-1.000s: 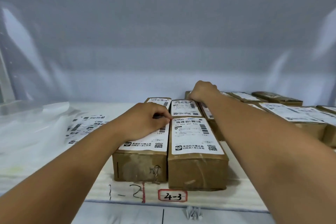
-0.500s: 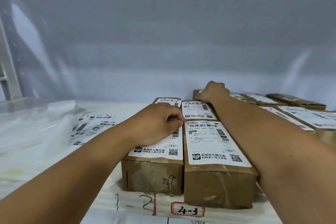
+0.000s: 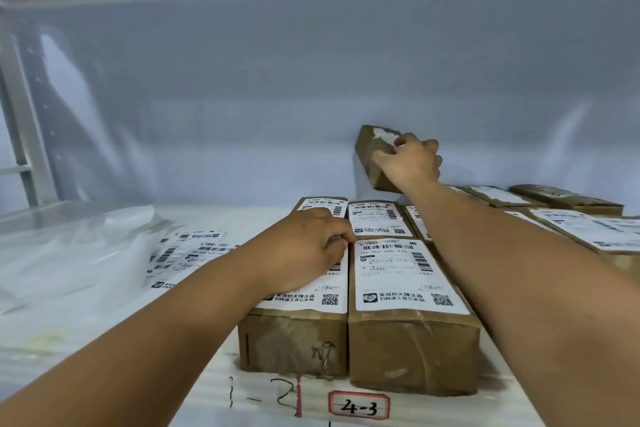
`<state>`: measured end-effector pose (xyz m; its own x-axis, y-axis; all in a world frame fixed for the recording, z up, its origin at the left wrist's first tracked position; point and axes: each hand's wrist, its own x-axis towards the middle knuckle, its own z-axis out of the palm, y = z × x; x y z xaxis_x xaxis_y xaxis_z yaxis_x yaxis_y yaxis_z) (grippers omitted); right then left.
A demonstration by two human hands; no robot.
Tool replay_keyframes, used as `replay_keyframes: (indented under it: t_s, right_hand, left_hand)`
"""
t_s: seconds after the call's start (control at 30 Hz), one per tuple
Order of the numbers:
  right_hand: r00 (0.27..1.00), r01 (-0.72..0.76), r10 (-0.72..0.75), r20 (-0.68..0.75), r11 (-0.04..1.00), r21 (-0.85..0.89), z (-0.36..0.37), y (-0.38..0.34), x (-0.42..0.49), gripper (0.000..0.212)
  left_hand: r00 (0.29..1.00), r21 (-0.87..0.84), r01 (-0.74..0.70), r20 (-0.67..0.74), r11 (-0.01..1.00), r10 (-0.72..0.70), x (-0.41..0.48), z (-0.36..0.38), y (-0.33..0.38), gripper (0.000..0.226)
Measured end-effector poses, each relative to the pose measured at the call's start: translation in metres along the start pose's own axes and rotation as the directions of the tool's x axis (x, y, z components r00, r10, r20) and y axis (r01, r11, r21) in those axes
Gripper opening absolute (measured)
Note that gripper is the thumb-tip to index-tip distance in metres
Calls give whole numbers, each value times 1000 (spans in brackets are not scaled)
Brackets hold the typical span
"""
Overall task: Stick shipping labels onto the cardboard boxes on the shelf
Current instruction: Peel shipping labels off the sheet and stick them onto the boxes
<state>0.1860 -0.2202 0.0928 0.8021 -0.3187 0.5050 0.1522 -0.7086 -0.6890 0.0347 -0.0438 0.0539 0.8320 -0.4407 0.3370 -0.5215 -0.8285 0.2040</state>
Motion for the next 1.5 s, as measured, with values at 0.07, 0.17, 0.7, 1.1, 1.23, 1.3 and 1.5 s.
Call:
replay_keyframes:
  t_s: [0.07,0.17,0.7,1.1,1.23,1.3,1.5]
  right_hand:
    - [1000,-5,3,18,997,76,-12,1,-3,51]
    - [1000,-22,22,5,991,131,-34,5,-14,46]
    - [998,-43,43,37,999,6,-160,8,-121,29]
    - [993,-113,113,-16,992,-52,-174,17,-204,32]
    - [994,-79,88,59,987,-142,-182,14,-213,38]
    - [989,-66,91,116,978,-199,-184,14,-217,43]
    - [950,-92,174,259,948,-303,-186,25,-223,60]
  left_hand:
    - [1000,36,-9,14,999,8,1,0,1,31]
    - [1000,93,-15,-3,996,16,-1,-3,5,32]
    - [990,-19,2,141,1000,1,-46,-18,77,65]
    - [999,40,20,-52,999,-18,-66,-1,78,57]
    - [998,45,34,-55,998,-32,-67,-1,80,56]
    - [998,52,39,-51,998,-36,-68,0,81,56]
    - [998,56,59,-42,997,-57,-69,0,82,55]
